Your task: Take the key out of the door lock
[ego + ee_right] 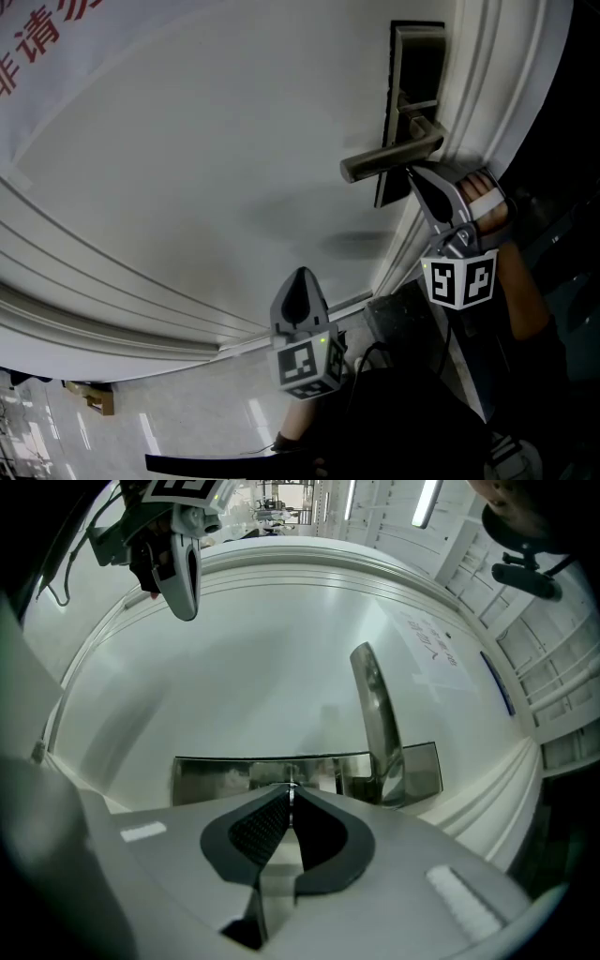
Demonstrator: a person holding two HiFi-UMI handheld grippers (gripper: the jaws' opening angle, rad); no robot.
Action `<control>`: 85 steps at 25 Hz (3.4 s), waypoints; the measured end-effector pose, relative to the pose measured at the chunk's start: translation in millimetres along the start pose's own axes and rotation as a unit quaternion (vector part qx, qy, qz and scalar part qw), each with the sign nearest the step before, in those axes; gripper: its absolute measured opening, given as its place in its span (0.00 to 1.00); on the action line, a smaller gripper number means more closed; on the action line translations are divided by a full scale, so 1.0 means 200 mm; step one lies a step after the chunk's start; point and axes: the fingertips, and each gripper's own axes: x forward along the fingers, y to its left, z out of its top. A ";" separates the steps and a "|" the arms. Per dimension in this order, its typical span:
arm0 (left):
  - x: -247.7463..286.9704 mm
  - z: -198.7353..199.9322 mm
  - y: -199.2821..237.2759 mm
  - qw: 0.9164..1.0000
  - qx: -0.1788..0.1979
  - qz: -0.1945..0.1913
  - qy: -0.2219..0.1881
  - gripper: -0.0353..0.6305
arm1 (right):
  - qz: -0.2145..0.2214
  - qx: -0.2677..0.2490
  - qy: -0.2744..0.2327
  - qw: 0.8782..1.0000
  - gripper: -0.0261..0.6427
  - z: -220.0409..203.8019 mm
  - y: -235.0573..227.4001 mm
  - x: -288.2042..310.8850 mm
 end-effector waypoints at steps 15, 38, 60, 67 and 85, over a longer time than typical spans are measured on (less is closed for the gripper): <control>0.00 0.01 0.00 1.000 -0.005 0.006 0.000 0.05 | 0.013 0.010 0.001 1.000 0.06 0.00 0.00 -0.02; -0.05 0.01 -0.02 1.000 0.000 -0.011 -0.006 0.05 | 0.011 0.002 0.012 1.000 0.06 0.00 0.00 -0.05; -0.05 0.01 -0.02 1.000 -0.005 -0.009 0.001 0.05 | 0.010 0.001 0.011 1.000 0.06 0.00 0.00 -0.06; -0.05 0.00 -0.02 1.000 -0.002 -0.011 0.003 0.05 | 0.011 0.000 0.011 1.000 0.06 0.00 0.00 -0.06; -0.06 0.01 -0.04 1.000 -0.006 -0.007 0.006 0.05 | 0.008 -0.002 0.009 1.000 0.06 0.01 0.01 -0.08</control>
